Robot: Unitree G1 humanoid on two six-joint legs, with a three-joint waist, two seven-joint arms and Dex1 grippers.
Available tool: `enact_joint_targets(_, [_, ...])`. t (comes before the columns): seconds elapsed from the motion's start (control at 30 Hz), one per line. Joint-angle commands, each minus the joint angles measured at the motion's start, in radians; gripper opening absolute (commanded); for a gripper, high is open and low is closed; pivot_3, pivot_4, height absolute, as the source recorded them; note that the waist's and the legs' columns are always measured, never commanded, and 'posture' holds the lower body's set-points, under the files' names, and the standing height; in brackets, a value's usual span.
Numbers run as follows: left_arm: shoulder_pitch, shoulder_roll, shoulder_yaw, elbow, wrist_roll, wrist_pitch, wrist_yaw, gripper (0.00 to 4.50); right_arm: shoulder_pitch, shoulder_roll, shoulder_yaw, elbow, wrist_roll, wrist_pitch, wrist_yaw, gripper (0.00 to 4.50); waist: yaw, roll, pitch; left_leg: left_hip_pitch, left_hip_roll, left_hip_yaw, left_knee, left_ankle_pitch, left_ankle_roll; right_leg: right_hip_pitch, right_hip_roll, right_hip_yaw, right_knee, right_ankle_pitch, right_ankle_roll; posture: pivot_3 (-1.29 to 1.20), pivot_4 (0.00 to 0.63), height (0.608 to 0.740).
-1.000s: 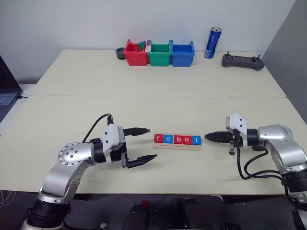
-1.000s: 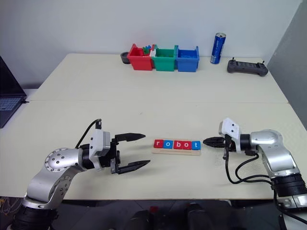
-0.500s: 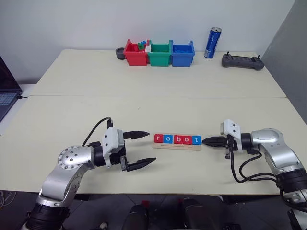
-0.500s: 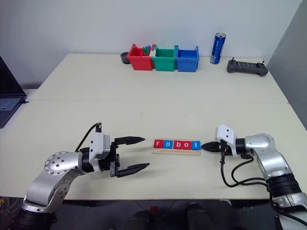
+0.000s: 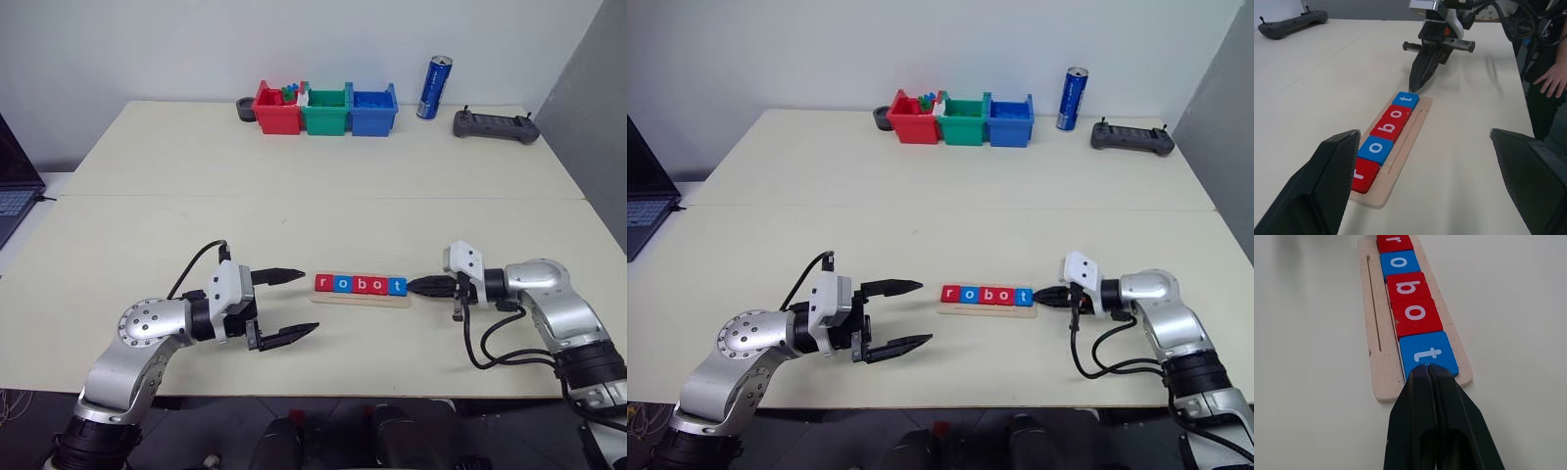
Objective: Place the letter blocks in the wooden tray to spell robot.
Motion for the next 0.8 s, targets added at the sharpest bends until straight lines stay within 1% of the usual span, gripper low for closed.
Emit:
enact_joint_targets(0.03, [-0.003, 0.008, 0.023, -0.026, -0.015, -0.008, 0.003, 4.50, -0.016, 0.002, -0.001, -0.018, 0.003, -0.006, -0.004, 0.04, 0.000, 0.000, 0.000, 0.000, 0.000, 0.000, 0.000, 0.000, 0.000, 0.000, 0.000, 0.000, 0.000, 0.000, 0.000, 0.00, 0.150, 0.740])
enact_joint_targets(0.27, [0.000, 0.008, 0.024, -0.028, -0.013, -0.007, 0.009, 4.50, -0.017, 0.002, -0.007, -0.015, 0.003, -0.002, -0.005, 0.04, 0.000, 0.000, 0.000, 0.000, 0.000, 0.000, 0.000, 0.000, 0.000, 0.000, 0.000, 0.000, 0.000, 0.000, 0.000, 0.00, 0.150, 0.740])
enact_joint_targets(0.67, [-0.002, 0.005, 0.021, -0.025, -0.012, -0.008, 0.015, 4.50, -0.006, -0.044, -0.022, -0.004, 0.009, -0.007, 0.013, 0.04, 0.000, 0.000, 0.000, 0.000, 0.000, 0.000, 0.000, 0.000, 0.000, 0.000, 0.000, 0.000, 0.000, 0.000, 0.000, 0.00, 0.150, 0.740])
enact_joint_targets(0.8, [-0.001, 0.005, 0.020, -0.024, -0.012, -0.009, 0.014, 4.50, -0.006, -0.044, -0.019, 0.005, 0.005, -0.014, 0.008, 0.04, 0.000, 0.000, 0.000, 0.000, 0.000, 0.000, 0.000, 0.000, 0.000, 0.000, 0.000, 0.000, 0.000, 0.000, 0.000, 0.00, 0.150, 0.740])
